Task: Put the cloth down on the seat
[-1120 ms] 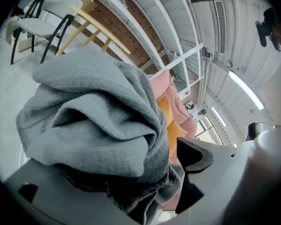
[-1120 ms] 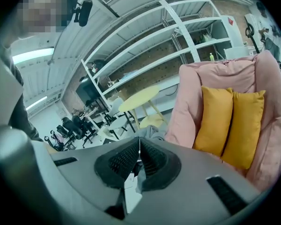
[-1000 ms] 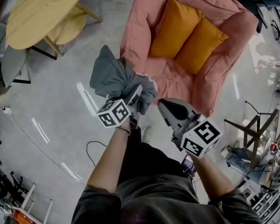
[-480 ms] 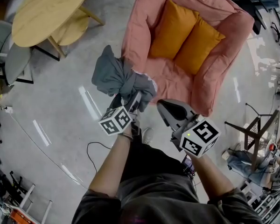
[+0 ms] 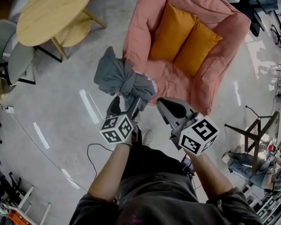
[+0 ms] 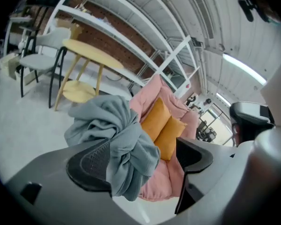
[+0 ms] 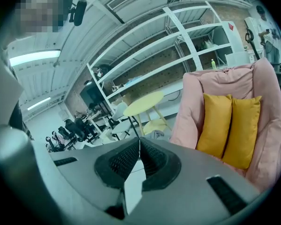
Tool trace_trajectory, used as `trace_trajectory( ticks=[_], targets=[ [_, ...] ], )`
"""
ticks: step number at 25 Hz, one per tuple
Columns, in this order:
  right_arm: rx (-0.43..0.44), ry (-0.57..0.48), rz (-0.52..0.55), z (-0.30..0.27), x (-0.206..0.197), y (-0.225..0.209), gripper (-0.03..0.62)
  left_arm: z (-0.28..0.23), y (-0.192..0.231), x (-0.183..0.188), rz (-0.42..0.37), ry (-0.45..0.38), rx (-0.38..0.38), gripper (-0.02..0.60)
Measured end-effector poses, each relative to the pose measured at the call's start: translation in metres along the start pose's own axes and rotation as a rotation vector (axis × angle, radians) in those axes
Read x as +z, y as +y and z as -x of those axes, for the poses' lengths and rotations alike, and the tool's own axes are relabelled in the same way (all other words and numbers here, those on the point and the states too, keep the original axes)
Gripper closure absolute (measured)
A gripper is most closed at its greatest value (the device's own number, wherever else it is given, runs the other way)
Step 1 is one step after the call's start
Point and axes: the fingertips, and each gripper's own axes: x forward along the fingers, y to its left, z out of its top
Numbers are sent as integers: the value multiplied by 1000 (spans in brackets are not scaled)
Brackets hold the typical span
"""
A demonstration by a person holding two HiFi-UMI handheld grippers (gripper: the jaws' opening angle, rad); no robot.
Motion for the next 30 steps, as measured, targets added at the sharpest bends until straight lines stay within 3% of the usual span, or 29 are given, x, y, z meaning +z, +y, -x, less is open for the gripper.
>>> trace_trajectory(
  ticks=[2,6,12,14,17,30],
  targets=[
    [-8,-25,8,8,10,1,577,16,-22,16,-107,-32,-24,146],
    [-13,-82,27,28,35,11,577,48,-74,53,-317,-114,-95,261],
    [-13,-136,57,58,61,27,577,86,-124,78,-478,-164,-131,453],
    [-11,-150,51,67,65,31,577,97,-135,80,-511,-165,-134,525],
    [-1,-165,51,74,71,37,577,108,-150,83,-554,-165,-151,570],
    [51,-171,46,67,81,60,579,128,-172,111,-590,-205,-175,572]
  ],
)
